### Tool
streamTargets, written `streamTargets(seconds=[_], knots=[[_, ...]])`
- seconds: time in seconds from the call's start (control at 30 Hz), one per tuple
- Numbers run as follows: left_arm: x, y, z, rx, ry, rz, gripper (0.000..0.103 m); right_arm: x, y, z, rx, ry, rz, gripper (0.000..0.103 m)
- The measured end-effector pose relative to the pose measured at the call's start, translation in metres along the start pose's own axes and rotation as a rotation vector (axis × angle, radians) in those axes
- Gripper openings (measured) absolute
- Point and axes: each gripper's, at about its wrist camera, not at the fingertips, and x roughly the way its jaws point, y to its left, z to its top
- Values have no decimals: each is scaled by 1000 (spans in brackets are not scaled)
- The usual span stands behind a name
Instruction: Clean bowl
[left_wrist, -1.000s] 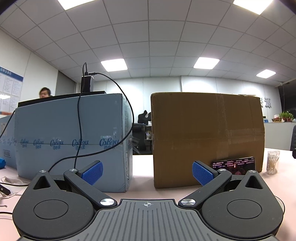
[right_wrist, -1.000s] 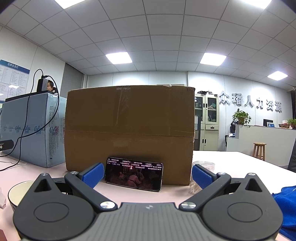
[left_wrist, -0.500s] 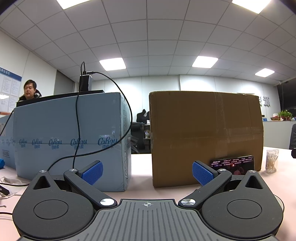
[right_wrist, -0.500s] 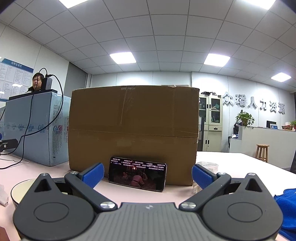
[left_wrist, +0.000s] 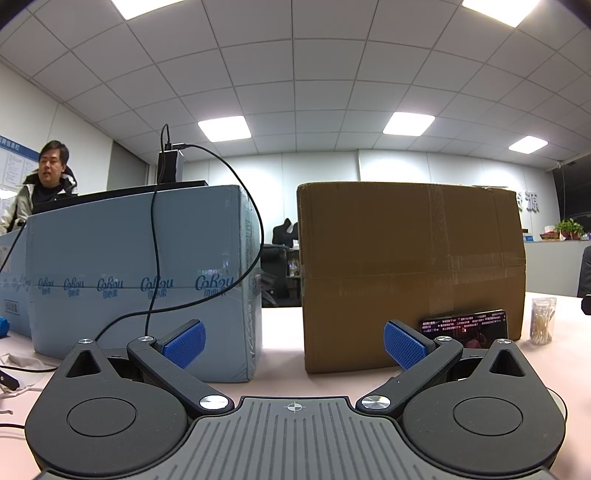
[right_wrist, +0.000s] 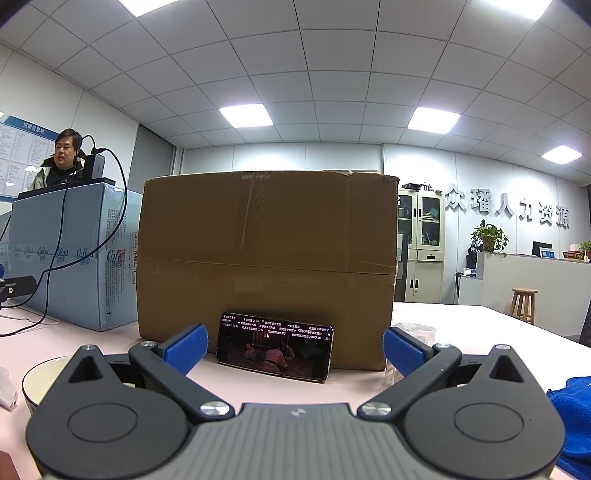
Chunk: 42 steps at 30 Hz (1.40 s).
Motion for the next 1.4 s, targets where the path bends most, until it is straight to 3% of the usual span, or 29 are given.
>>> streamTargets(seconds=[1.4], knots=[[-1,-3,0,6,1,0,103,0,1,0,-10,5,15,103]])
